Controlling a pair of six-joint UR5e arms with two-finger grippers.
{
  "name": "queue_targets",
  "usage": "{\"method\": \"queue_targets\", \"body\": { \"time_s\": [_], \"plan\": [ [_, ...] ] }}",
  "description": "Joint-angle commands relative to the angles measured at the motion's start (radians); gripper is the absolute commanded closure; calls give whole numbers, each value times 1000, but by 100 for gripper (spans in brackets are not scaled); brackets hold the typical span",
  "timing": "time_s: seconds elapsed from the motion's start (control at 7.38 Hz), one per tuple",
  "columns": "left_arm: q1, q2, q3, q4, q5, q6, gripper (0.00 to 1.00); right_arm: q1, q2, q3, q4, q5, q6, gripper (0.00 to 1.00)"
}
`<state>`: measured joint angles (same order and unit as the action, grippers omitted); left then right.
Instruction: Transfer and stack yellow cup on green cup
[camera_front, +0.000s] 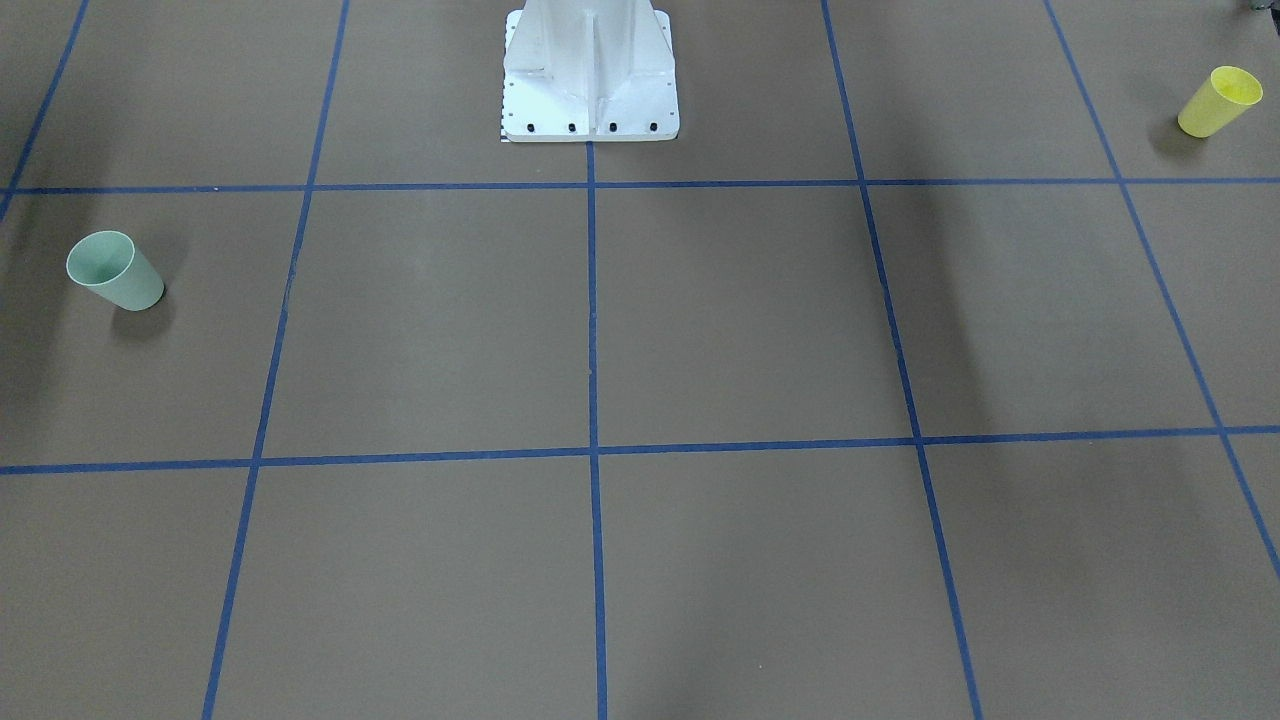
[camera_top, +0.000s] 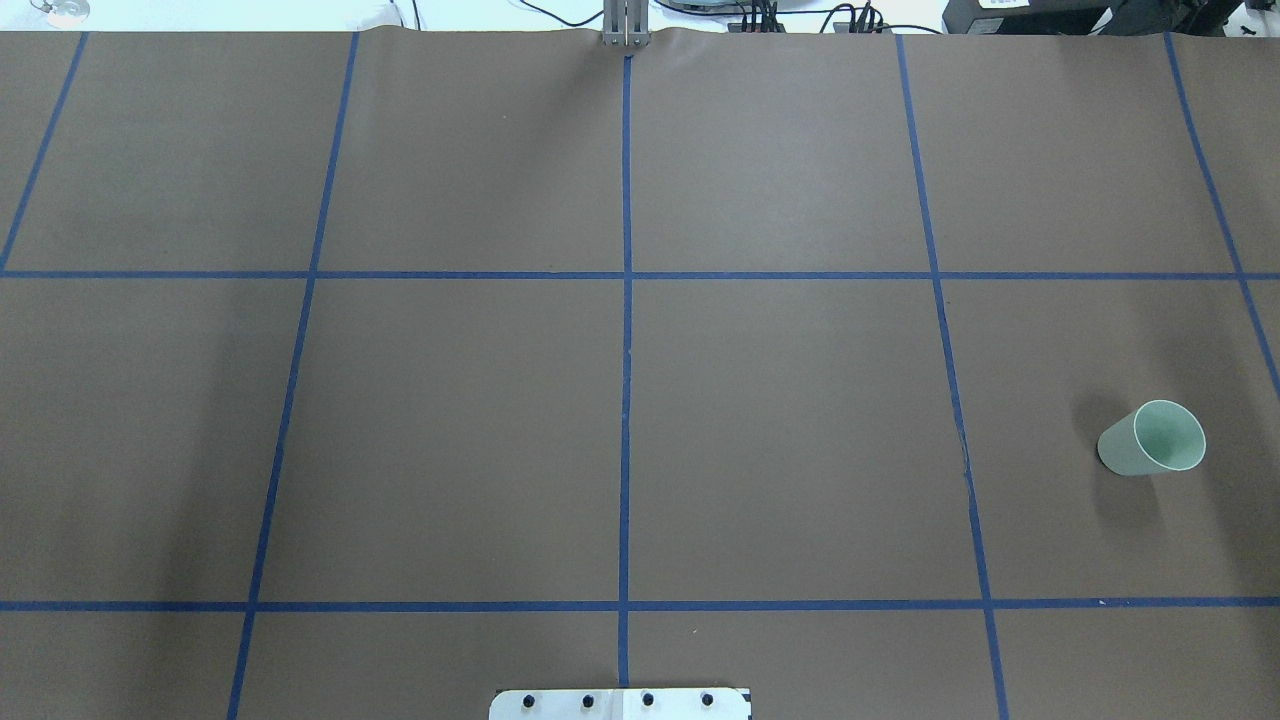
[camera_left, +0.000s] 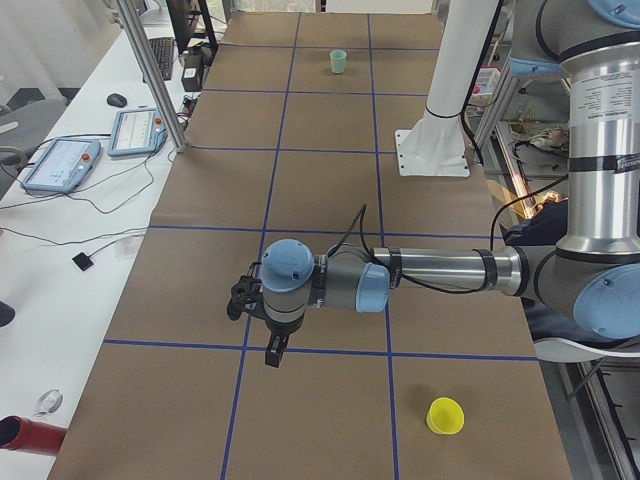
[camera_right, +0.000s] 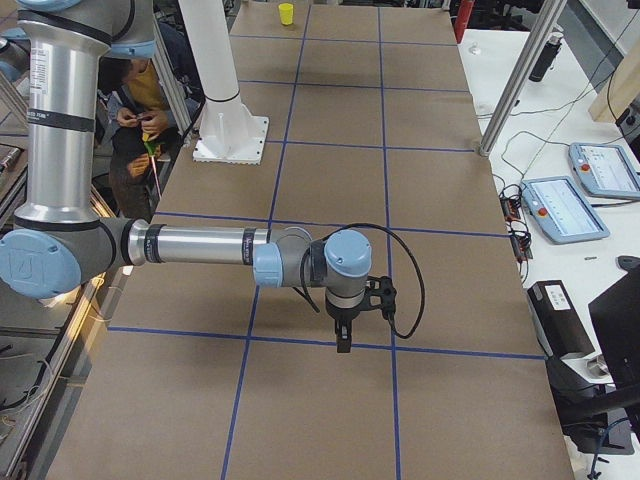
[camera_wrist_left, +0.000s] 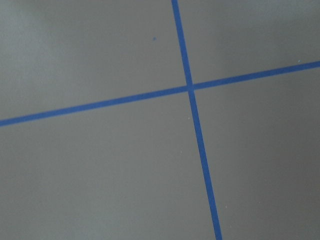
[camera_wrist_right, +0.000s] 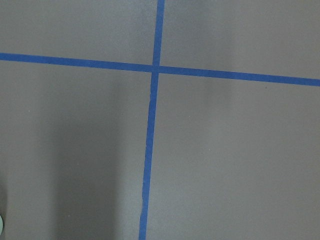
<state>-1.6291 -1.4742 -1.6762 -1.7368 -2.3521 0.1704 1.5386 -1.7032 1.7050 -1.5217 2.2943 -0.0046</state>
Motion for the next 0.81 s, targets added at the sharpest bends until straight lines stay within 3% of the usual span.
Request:
{"method": "queue_targets", "body": {
  "time_s": [0.0, 0.68],
  "plan": [
    [0, -14, 13, -157, -3, -3, 0, 0, -4, -1, 0, 0, 0, 0],
    [0, -40, 39, -237, -4, -26, 0, 0, -41, 4, 0, 2, -9, 0]
  ]
}}
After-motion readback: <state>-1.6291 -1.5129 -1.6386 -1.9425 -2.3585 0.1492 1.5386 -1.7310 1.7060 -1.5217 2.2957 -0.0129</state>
